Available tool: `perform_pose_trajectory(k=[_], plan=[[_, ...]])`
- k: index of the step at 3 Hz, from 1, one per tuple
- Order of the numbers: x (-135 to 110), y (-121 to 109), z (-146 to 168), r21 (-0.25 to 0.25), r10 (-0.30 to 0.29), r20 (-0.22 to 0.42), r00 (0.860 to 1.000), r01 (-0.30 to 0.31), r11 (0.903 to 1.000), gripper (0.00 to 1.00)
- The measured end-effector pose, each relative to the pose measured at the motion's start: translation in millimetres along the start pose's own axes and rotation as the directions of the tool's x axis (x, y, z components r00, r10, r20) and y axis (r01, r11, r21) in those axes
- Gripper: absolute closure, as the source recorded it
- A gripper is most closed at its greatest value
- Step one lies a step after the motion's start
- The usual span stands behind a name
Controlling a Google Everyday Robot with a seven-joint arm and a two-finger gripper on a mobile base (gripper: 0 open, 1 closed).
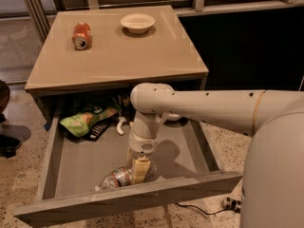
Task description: Pick water bottle from top drawer and place on counter
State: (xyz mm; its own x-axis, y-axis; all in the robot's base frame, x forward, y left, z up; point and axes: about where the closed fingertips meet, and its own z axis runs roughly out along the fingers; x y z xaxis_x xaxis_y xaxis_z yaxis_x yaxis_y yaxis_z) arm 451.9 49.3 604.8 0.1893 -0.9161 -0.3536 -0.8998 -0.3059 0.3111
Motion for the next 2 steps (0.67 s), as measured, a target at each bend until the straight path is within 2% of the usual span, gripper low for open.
perform_pose_trajectory(k=[2], plan=[[0.0, 0.0, 0.1, 0.000, 0.000, 0.000, 1.000, 0.000, 1.0000, 1.00]])
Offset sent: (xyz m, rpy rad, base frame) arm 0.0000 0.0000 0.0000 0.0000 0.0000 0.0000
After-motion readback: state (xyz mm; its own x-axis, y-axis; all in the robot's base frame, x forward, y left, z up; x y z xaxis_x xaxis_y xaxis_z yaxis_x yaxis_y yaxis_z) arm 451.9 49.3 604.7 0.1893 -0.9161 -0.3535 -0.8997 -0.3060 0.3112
